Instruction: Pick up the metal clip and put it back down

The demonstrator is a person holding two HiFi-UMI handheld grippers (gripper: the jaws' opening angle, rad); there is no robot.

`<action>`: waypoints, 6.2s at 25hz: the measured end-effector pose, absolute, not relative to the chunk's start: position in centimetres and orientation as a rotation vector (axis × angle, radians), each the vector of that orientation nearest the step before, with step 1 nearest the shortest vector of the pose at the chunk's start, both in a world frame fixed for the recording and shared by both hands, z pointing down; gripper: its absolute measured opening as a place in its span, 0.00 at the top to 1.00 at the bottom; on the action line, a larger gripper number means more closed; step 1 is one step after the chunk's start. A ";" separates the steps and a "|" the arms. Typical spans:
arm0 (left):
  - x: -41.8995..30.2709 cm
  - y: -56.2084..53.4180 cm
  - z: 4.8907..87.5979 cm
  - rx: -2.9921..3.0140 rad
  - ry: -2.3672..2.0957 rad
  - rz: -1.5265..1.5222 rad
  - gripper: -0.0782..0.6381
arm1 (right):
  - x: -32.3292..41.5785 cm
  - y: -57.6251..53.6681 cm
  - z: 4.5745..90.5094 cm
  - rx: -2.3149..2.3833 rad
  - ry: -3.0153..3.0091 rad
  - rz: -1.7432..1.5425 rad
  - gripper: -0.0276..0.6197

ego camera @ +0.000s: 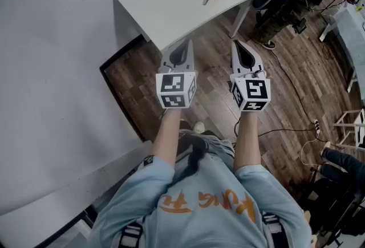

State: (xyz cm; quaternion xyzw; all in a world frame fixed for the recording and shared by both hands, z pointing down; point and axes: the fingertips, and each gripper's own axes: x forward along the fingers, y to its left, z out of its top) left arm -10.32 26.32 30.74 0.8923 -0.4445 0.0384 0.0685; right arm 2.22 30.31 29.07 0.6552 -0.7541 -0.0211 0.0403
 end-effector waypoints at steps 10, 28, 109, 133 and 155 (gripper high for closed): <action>-11.1 26.1 29.7 2.682 -1.358 0.065 0.86 | 1.8 30.4 25.6 2.015 -2.429 -0.122 0.94; -6.3 11.7 38.3 2.535 -1.206 0.132 0.86 | 8.4 16.9 31.9 2.066 -2.288 0.059 0.94; -3.9 -17.8 48.3 2.254 -1.363 0.294 0.86 | 11.7 -15.7 51.0 1.751 -2.243 1.065 0.91; 6.3 -23.5 44.9 2.396 -1.205 0.266 0.86 | 23.5 -22.7 46.3 1.944 -2.123 0.687 0.91; 17.1 -32.4 51.0 2.258 -1.375 0.394 0.86 | 33.7 -35.9 55.5 1.750 -2.247 0.958 0.91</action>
